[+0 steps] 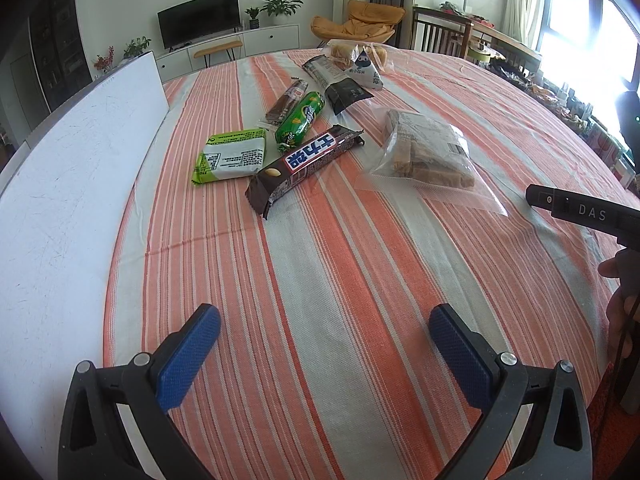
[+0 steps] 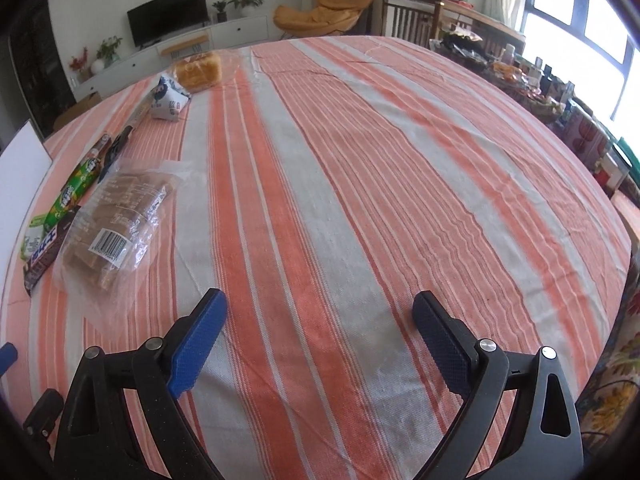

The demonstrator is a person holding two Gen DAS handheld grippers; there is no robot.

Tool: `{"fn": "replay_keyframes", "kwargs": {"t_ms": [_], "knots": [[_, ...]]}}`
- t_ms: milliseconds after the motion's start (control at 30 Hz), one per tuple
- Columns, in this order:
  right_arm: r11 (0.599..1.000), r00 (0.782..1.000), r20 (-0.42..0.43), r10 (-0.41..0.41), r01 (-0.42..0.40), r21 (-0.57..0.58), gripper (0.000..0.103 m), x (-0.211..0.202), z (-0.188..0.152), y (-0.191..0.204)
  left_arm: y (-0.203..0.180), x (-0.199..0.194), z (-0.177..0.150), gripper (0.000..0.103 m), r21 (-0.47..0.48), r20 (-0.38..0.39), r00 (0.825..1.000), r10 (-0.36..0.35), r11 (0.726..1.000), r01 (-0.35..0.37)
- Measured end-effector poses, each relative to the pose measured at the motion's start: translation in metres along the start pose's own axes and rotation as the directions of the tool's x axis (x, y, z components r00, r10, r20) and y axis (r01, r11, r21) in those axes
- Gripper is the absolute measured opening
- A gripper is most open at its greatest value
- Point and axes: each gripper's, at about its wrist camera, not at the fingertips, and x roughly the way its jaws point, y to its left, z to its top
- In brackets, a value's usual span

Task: Organize snacks
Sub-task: 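Move both grippers back over the table toward the remaining snacks, then grasp the chocolate bar with the left gripper while the right grasps the biscuit bag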

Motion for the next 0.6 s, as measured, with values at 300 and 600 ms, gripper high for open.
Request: {"fn": "replay_keyframes", "kwargs": {"t_ms": [300, 600], "knots": [[1.0, 1.0, 0.008, 0.002, -0.002, -0.004, 0.096, -0.001, 0.0, 0.0, 0.001, -0.006, 0.024, 0.102, 0.032, -0.132, 0.988, -0.078, 0.996, 0.083], [1.0, 1.0, 0.013, -0.004, 0.004, 0.007, 0.096, -0.001, 0.001, 0.0, 0.029, -0.01, 0.098, 0.075, 0.112, -0.058, 0.994, 0.088, 0.99, -0.081]]}}
